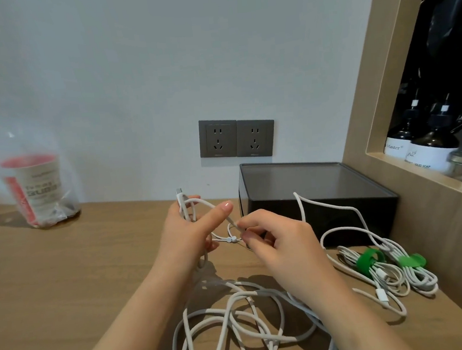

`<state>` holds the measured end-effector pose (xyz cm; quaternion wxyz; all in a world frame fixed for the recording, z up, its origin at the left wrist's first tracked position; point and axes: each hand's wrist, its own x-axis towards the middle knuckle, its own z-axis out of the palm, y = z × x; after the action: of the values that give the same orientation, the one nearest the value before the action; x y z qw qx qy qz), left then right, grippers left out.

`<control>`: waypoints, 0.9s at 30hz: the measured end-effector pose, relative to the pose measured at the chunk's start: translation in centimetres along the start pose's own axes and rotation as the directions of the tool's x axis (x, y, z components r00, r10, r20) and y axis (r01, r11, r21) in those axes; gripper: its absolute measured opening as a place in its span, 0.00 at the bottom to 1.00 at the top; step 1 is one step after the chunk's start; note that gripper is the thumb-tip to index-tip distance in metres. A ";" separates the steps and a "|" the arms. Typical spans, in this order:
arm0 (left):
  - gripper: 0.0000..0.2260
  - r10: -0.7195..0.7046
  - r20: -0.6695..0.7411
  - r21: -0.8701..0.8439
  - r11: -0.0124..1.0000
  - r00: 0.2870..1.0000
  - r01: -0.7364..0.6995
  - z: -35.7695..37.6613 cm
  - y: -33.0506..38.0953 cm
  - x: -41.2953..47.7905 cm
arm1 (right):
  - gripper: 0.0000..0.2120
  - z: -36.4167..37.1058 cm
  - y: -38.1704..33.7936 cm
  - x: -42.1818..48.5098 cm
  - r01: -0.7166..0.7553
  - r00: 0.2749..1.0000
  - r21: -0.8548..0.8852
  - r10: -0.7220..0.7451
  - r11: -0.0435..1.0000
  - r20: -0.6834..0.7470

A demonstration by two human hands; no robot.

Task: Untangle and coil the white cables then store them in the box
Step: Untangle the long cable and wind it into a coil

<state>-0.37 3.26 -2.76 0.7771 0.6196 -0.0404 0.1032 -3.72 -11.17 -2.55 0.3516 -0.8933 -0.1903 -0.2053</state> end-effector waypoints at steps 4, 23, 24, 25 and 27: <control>0.27 -0.015 0.082 0.021 1.000 0.997 0.014 0.0 0.3 -0.3 | 0.08 0.1 -0.1 0.0 0.015 1.000 -0.005 -0.015 1.000 -0.003; 0.06 -0.027 -0.051 -0.374 0.928 0.998 0.006 -0.5 1.0 0.3 | 0.11 -0.7 0.3 -0.1 0.032 0.996 0.073 -0.026 0.997 -0.089; 0.07 -0.040 -0.069 -0.394 0.919 0.997 0.009 -0.6 1.1 0.5 | 0.14 -0.9 0.4 0.0 0.040 0.993 0.093 -0.029 0.995 -0.118; 0.07 -0.052 -0.087 -0.410 0.912 0.995 0.012 -0.7 1.2 0.6 | 0.17 -1.1 0.5 0.1 0.041 0.991 0.113 -0.026 0.993 -0.134; 0.08 -0.070 -0.111 -0.426 0.905 0.991 0.016 -1.0 1.3 0.8 | 0.17 -1.5 0.4 0.1 0.020 0.992 0.136 -0.003 0.990 -0.125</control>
<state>0.10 4.65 -1.56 0.8961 0.4292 0.0001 0.1131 -3.80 -12.49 -1.71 0.4223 -0.8514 -0.1866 -0.2491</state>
